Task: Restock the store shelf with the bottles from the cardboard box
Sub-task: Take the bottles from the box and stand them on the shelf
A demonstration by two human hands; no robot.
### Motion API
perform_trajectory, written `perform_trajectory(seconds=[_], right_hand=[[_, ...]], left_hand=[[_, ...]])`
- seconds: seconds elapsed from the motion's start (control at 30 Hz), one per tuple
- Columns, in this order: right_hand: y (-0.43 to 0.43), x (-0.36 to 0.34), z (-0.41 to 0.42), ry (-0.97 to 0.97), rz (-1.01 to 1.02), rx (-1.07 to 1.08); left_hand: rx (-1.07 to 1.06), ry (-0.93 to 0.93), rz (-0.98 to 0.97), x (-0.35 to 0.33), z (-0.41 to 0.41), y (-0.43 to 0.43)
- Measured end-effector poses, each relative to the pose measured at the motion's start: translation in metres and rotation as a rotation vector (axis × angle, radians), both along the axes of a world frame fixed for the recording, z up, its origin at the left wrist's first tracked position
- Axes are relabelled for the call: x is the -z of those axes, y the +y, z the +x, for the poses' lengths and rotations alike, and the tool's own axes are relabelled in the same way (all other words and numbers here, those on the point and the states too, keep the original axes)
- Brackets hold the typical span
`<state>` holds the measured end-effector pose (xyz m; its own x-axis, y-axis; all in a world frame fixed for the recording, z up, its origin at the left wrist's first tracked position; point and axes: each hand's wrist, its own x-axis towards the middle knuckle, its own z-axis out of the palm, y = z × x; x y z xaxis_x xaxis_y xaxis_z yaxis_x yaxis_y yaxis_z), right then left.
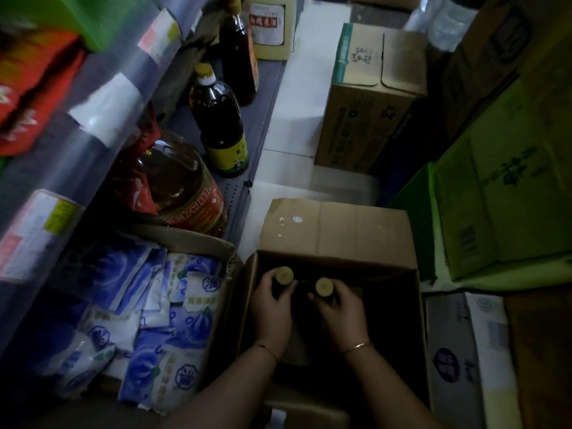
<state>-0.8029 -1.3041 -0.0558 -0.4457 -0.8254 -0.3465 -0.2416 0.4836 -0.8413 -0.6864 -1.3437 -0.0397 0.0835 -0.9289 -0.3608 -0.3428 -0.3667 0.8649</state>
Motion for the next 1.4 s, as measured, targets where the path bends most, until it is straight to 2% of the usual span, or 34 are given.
perform_trajectory(seconds=[0.2, 0.4, 0.5, 0.67, 0.77, 0.83, 0.93, 1.07, 1.2, 1.4], right_hand=[[0.013, -0.137, 0.0, -0.046, -0.076, 0.032], [0.004, -0.352, -0.003, -0.116, -0.247, 0.112], [-0.009, -0.465, 0.001, -0.122, -0.338, 0.1], [-0.036, -0.642, 0.011, -0.114, -0.615, -0.012], [-0.054, -0.733, 0.019, -0.051, -0.757, -0.121], [-0.066, -0.78, 0.026, -0.092, -0.813, -0.216], [-0.084, -0.83, 0.039, -0.174, -0.888, -0.324], [-0.108, -0.869, 0.061, -0.25, -0.975, -0.476], [-0.128, -0.879, 0.087, -0.358, -0.995, -0.622], [-0.147, -0.879, 0.136, -0.506, -0.977, -0.811]], left_hand=[[0.043, 0.005, -0.015, -0.139, 0.008, 0.01], [-0.019, 0.118, -0.106, -0.353, 0.018, 0.007], [-0.036, 0.148, -0.223, -0.462, 0.033, 0.003], [-0.053, 0.199, -0.469, -0.613, 0.052, -0.021], [-0.028, 0.194, -0.633, -0.701, 0.065, -0.03], [-0.041, 0.192, -0.722, -0.749, 0.073, -0.033], [-0.065, 0.21, -0.813, -0.806, 0.086, -0.038], [-0.119, 0.19, -0.914, -0.85, 0.109, -0.041], [-0.203, 0.174, -0.962, -0.87, 0.128, -0.037], [-0.381, 0.022, -0.968, -0.87, 0.166, -0.028]])
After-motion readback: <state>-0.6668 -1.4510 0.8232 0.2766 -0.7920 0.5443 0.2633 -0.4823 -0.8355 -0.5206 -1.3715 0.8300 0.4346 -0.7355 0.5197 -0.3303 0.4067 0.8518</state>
